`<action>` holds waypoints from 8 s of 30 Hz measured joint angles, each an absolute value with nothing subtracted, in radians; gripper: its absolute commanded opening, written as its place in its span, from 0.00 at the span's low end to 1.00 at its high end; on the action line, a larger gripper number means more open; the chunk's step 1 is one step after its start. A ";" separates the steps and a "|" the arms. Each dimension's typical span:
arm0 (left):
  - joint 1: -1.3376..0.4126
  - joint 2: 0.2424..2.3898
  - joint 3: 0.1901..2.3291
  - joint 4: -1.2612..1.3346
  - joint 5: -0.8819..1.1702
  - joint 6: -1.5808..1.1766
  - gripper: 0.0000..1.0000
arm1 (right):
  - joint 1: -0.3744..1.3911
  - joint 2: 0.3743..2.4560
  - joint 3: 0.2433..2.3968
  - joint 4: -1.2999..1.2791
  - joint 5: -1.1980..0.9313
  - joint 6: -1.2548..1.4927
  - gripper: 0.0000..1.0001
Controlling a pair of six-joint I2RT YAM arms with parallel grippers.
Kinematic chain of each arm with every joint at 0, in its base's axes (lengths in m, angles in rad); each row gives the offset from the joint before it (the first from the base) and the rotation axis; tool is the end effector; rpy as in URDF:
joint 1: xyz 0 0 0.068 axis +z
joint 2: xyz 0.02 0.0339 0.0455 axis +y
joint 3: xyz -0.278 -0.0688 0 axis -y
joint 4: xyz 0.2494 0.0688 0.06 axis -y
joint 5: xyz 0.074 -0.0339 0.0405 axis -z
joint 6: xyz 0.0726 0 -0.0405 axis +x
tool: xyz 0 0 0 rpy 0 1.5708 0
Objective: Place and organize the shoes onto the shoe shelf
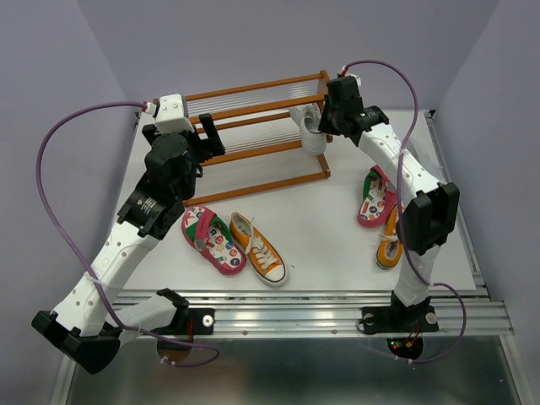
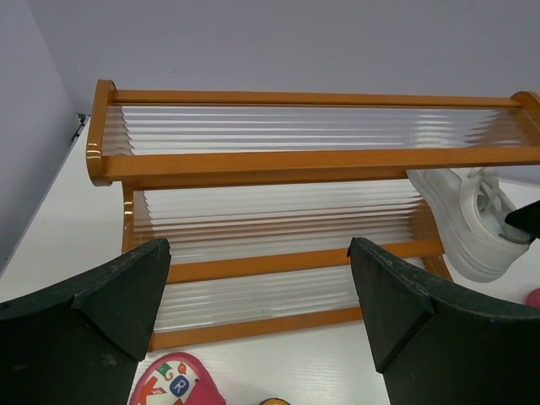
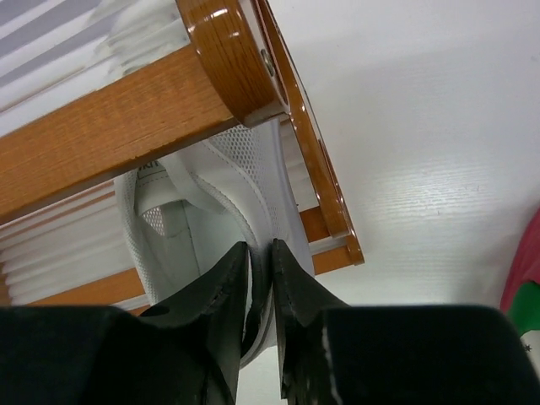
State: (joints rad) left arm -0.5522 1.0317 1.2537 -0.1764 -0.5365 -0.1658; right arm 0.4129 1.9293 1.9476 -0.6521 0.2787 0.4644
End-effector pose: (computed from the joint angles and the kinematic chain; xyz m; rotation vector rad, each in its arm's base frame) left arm 0.2269 -0.0962 0.4717 -0.1332 1.5280 -0.1627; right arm 0.4492 0.1750 0.3532 0.2106 2.1727 0.1915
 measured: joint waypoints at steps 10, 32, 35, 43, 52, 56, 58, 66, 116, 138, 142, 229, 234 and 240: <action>-0.552 1.031 1.254 -0.176 -0.537 -0.166 0.99 | 0.413 1.859 1.906 -0.635 0.241 0.476 0.83; -0.548 1.086 1.236 -0.176 -0.535 -0.165 0.99 | 0.164 1.185 1.119 -0.638 0.484 0.559 1.00; -0.548 1.094 1.236 -0.176 -0.527 -0.165 0.99 | 0.099 1.221 1.063 -0.661 0.437 0.577 0.98; -0.548 1.106 1.236 -0.171 -0.505 -0.165 0.99 | 0.091 1.454 1.048 -0.667 0.359 0.572 0.86; -0.547 1.132 1.236 -0.169 -0.484 -0.165 0.99 | 0.091 1.584 1.102 -0.573 0.405 0.523 0.70; -0.548 1.137 1.236 -0.171 -0.479 -0.165 0.99 | 0.091 1.647 1.125 -0.536 0.449 0.498 0.47; -0.548 1.137 1.236 -0.172 -0.480 -0.165 0.99 | 0.091 1.650 1.125 -0.532 0.456 0.488 0.36; -0.546 1.136 1.236 -0.177 -0.482 -0.165 0.99 | 0.091 1.627 1.091 -0.517 0.439 0.471 0.01; -0.541 1.012 1.236 -0.239 -0.533 -0.185 0.99 | 0.352 1.979 2.441 -0.656 -0.054 0.259 0.01; -0.541 1.003 1.236 -0.265 -0.593 -0.191 0.99 | 0.578 2.065 2.417 -0.515 0.174 0.375 0.01; -0.541 0.991 1.230 -0.268 -0.596 -0.192 0.99 | 0.604 2.103 2.432 -0.500 0.196 0.382 0.01; -0.541 0.985 1.217 -0.274 -0.606 -0.191 0.99 | 0.630 2.099 2.326 -0.393 0.428 0.525 0.01; -0.541 0.986 1.217 -0.274 -0.605 -0.192 0.99 | 0.631 2.087 2.309 -0.400 0.431 0.543 0.01; -0.541 0.986 1.217 -0.274 -0.603 -0.192 0.99 | 0.640 2.070 2.295 -0.423 0.429 0.558 0.01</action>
